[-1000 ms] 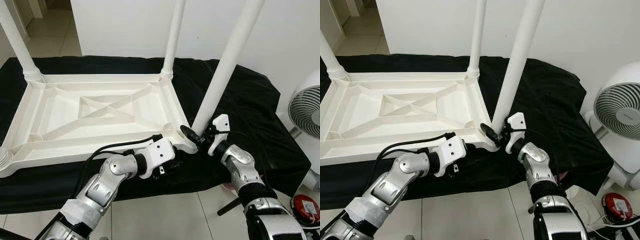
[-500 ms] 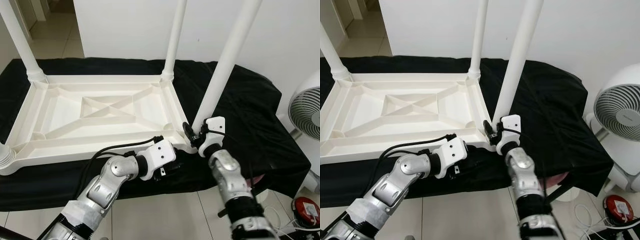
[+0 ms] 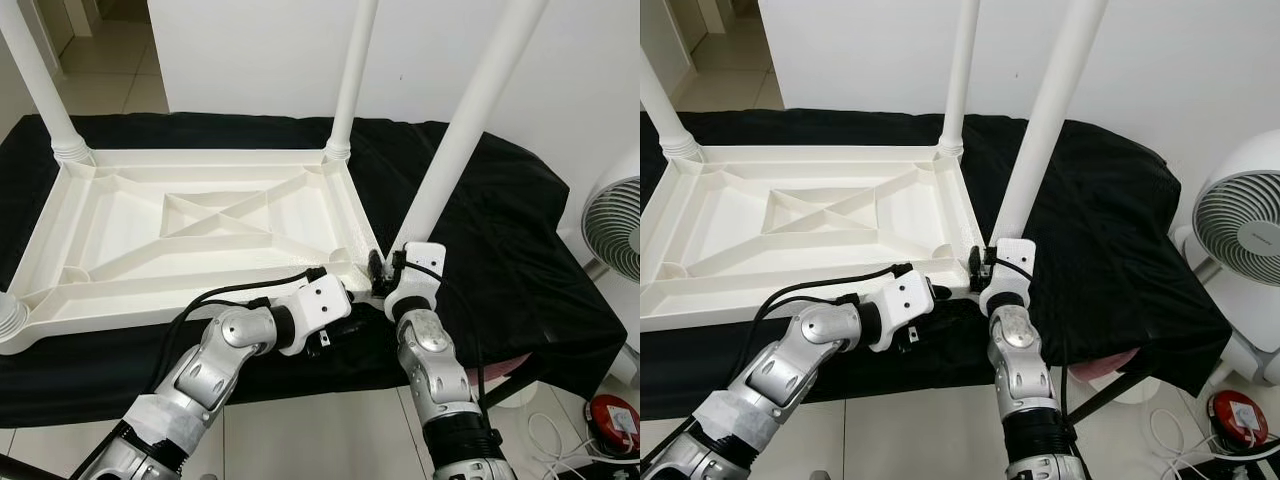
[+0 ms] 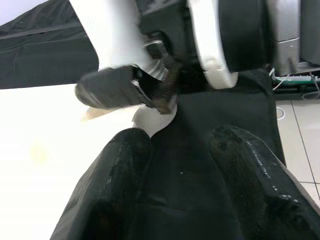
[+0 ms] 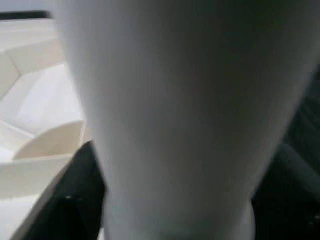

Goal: Building children table

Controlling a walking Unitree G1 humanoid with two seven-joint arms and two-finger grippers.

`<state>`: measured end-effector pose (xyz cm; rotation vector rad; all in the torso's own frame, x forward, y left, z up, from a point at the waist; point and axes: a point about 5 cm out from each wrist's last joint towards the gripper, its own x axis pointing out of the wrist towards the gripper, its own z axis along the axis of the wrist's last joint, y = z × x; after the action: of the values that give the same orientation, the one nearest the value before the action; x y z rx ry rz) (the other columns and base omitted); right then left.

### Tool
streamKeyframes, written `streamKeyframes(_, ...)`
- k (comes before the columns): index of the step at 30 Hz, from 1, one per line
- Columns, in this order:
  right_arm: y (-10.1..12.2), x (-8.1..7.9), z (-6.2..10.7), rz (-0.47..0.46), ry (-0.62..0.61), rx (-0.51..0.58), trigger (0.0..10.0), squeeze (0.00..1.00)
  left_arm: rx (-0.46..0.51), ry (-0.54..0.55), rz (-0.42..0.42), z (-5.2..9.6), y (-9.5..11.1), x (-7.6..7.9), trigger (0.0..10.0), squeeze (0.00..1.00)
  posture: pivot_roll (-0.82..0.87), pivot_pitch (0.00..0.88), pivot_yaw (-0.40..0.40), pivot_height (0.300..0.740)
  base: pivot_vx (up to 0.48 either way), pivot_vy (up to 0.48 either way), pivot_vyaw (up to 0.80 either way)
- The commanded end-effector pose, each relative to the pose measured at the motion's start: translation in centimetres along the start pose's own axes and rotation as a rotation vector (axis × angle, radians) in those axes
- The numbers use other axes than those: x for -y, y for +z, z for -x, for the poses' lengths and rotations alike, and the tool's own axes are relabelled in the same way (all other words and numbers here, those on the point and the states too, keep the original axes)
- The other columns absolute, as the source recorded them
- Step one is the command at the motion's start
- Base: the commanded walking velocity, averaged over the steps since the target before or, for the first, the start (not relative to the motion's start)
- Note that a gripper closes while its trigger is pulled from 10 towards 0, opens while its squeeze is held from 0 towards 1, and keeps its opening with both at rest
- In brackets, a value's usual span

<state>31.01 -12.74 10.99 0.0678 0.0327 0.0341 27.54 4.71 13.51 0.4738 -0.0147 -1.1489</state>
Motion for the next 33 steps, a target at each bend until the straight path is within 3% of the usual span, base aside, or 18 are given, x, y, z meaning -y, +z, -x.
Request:
streamKeyframes(1, -0.1, 0.4, 0.0, -0.002, 0.01, -0.01, 10.0, 1.0, -0.005, 0.024, -0.016, -0.2, 0.0, -0.3, 10.0, 0.0, -0.06, 0.0, -0.064, 0.74, 0.0, 0.0, 0.0)
streamKeyframes(4, 0.3, 1.2, -0.2, 0.023, 0.058, -0.001, 10.0, 1.0, -0.005, 0.025, -0.022, -0.2, 0.0, -0.4, 10.0, 0.0, -0.07, 0.0, -0.065, 0.74, 0.0, 0.0, 0.0)
streamKeyframes(6, 0.6, 1.6, -0.2, 0.063, 0.152, -0.001, 10.0, 1.0, -0.005, 0.027, -0.024, -0.3, 0.0, -0.5, 10.0, 0.0, -0.07, 0.0, -0.068, 0.74, 0.0, 0.0, 0.0)
streamKeyframes(7, 0.8, 1.9, -0.3, 0.077, 0.181, 0.003, 10.0, 0.0, -0.004, 0.029, -0.024, -0.3, 0.0, -0.6, 10.0, 0.0, -0.07, 0.0, -0.065, 0.74, 0.0, 0.0, 0.0)
streamKeyframes(9, 1.1, 2.3, -0.5, 0.098, 0.234, 0.012, 10.0, 0.0, -0.002, 0.033, -0.023, -0.3, 0.1, -0.6, 10.0, 0.0, -0.07, 0.0, -0.068, 0.74, 0.0, 0.0, 0.0)
streamKeyframes(19, 1.1, 2.3, -0.5, 0.098, 0.234, 0.012, 10.0, 0.0, -0.002, 0.033, -0.023, -0.3, 0.1, -0.6, 10.0, 0.0, -0.07, 0.0, -0.068, 0.74, 0.0, 0.0, 0.0)
streamKeyframes(20, 2.1, 2.3, -1.4, 0.162, 0.423, 0.048, 10.0, 0.0, 0.004, 0.037, -0.024, -0.5, 0.2, -0.8, 10.0, 0.0, -0.07, 0.0, -0.059, 0.74, 0.0, 0.0, 0.0)
streamKeyframes(21, 2.6, 2.3, -2.0, 0.199, 0.507, 0.064, 10.0, 0.0, 0.007, 0.038, -0.025, -0.6, 0.3, -0.9, 10.0, 0.0, -0.07, 0.0, -0.059, 0.74, 0.0, 0.0, 0.0)
streamKeyframes(22, 2.6, 2.3, -2.0, 0.199, 0.507, 0.064, 10.0, 0.0, 0.007, 0.038, -0.025, -0.6, 0.3, -0.9, 10.0, 0.0, -0.07, 0.0, -0.059, 0.74, 0.0, 0.0, 0.0)
streamKeyframes(23, 2.9, 2.2, -2.4, 0.229, 0.578, 0.07, 7.5, 0.0, 0.011, 0.038, -0.027, -0.7, 0.4, -0.9, 10.0, 0.0, -0.07, 0.0, -0.057, 0.74, 0.0, 0.0, 0.0)
streamKeyframes(24, 3.0, 2.2, -2.7, 0.245, 0.619, 0.067, 5.5, 0.0, 0.012, 0.037, -0.028, -0.8, 0.5, -1.0, 10.0, 0.0, -0.07, 0.0, -0.056, 0.74, 0.0, 0.0, 0.0)
streamKeyframes(25, 3.0, 2.2, -2.7, 0.245, 0.619, 0.067, 5.5, 0.0, 0.012, 0.037, -0.028, -0.8, 0.5, -1.0, 10.0, 0.0, -0.07, 0.0, -0.056, 0.74, 0.0, 0.0, 0.0)
streamKeyframes(27, 2.8, 2.1, -2.9, 0.271, 0.665, 0.045, 0.0, 0.0, 0.015, 0.037, -0.031, -0.8, 0.5, -1.0, 10.0, 0.0, -0.06, 0.0, -0.058, 0.74, 0.0, 0.0, 0.0)
streamKeyframes(33, 2.4, 2.4, -2.9, 0.301, 0.71, 0.006, 0.0, 0.0, 0.017, 0.041, -0.034, -0.8, 0.6, -1.2, 10.0, 0.0, -0.06, 0.0, -0.06, 0.74, 0.0, 0.0, 0.0)
